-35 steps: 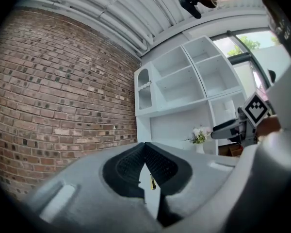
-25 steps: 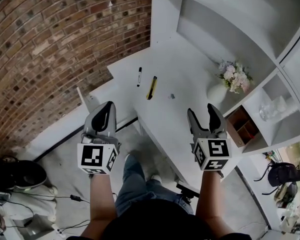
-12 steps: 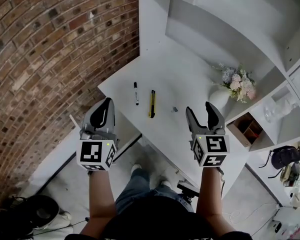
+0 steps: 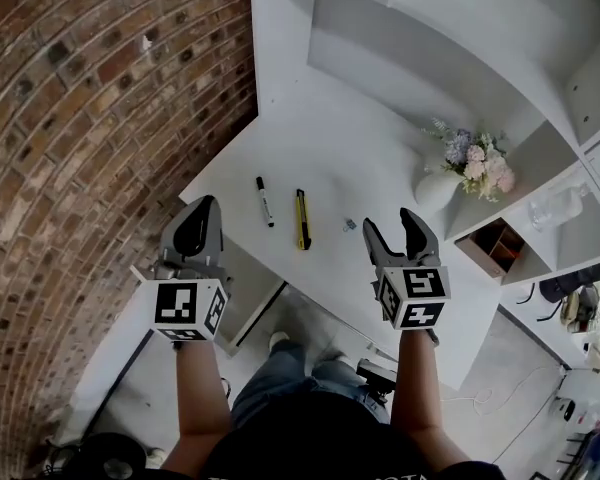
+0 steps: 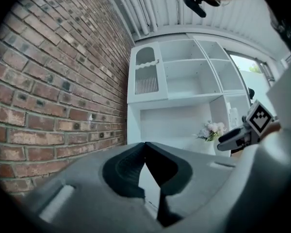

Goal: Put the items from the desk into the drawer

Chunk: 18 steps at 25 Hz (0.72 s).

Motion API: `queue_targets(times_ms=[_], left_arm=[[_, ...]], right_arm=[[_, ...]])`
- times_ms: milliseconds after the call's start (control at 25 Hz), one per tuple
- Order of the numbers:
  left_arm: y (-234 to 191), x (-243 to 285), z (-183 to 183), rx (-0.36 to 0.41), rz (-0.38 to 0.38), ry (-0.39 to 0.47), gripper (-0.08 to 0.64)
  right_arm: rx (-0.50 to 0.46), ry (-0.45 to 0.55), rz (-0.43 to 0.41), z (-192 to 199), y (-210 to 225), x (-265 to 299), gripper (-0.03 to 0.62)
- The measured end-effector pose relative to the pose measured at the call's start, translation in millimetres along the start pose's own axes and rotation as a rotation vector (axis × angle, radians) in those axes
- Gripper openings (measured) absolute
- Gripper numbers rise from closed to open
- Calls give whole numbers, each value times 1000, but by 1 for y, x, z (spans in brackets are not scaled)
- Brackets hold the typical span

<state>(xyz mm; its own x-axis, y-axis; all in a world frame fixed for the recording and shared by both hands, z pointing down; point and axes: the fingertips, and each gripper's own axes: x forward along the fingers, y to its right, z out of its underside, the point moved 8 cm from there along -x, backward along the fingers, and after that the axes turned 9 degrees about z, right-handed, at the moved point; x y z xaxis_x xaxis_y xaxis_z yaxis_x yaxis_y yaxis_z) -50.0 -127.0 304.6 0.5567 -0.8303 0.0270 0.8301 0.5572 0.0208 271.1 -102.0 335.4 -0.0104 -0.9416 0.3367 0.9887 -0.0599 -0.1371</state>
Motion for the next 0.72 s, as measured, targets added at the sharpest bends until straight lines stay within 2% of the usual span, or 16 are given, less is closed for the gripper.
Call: queue_targets(times_ms=[240,600,720], left_arm=[[-12,16,15,-29,24,-28,2],[-8,26,36,-57,16,-84,2],[-7,26,39,-73,3,-99,2]], right_arm=[[4,-112,-1,28,-7,22,285],[-45,-295,-83,86,-14,69,270],[-33,-342,-105,100,-14,81,254]])
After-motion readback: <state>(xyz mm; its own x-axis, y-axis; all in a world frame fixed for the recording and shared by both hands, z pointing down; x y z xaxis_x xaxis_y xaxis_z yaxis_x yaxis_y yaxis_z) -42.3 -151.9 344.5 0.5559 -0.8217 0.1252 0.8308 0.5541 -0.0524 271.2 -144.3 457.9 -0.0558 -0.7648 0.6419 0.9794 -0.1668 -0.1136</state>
